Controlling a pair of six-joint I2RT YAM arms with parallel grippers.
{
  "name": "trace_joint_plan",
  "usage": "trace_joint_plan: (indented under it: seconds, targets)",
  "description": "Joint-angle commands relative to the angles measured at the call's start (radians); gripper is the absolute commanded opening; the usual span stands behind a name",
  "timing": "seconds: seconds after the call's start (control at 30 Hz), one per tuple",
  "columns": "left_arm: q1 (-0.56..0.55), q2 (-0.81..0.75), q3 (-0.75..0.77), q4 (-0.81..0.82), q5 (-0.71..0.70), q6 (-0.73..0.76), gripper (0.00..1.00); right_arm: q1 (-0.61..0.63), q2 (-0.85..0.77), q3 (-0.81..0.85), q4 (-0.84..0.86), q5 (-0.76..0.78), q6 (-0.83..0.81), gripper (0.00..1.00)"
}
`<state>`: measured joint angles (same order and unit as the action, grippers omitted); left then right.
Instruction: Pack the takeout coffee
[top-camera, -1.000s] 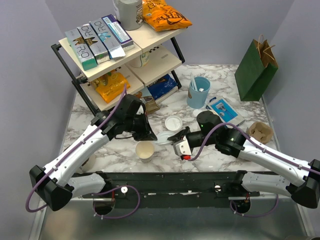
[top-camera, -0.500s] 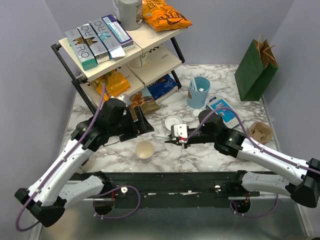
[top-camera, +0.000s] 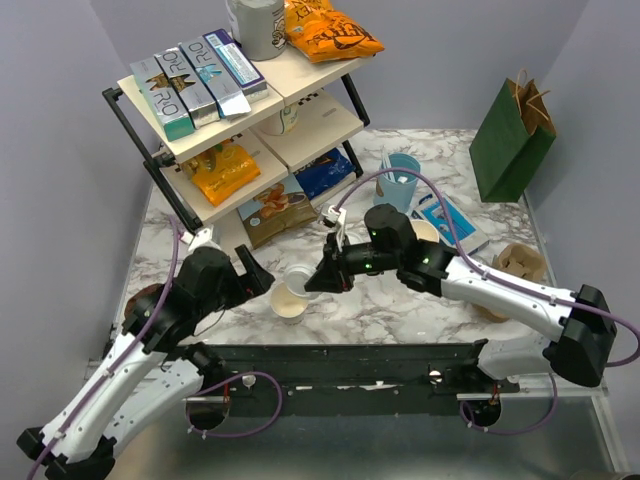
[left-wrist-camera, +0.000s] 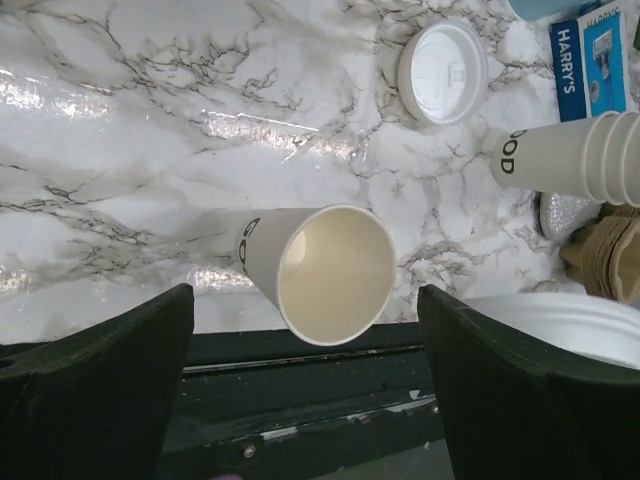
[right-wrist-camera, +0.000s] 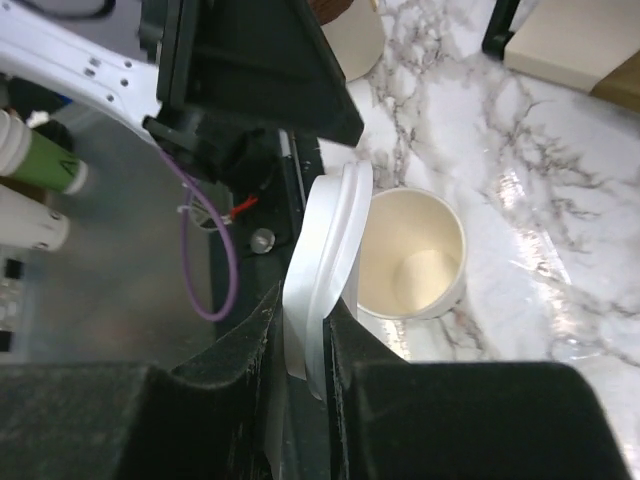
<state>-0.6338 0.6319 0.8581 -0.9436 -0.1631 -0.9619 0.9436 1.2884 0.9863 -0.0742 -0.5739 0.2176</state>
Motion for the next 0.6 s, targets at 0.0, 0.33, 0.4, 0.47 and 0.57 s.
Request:
trace_joint_plan:
  seconds: [0.0,0.33,0.4,0.47,0.57]
  targets:
    - [0.005,-0.177,-0.109,0.161,0.056,0.025,0.99,0.006,0.066,0.044,0.022,-0.024,0.225,0.24]
    - [0.003,-0.178,-0.205,0.207,0.099,0.038,0.99,0.006,0.186,0.071,0.027,-0.02,0.333,0.27]
    - [0.003,-0.158,-0.217,0.215,0.096,0.041,0.99,0.006,0.199,0.061,0.028,-0.003,0.354,0.27]
    - [0.003,-0.153,-0.225,0.227,0.102,0.035,0.99,0.006,0.213,0.058,0.028,0.003,0.362,0.27]
    - [0.003,-0.164,-0.244,0.258,0.126,0.028,0.99,0.006,0.241,0.058,0.033,0.003,0.379,0.28]
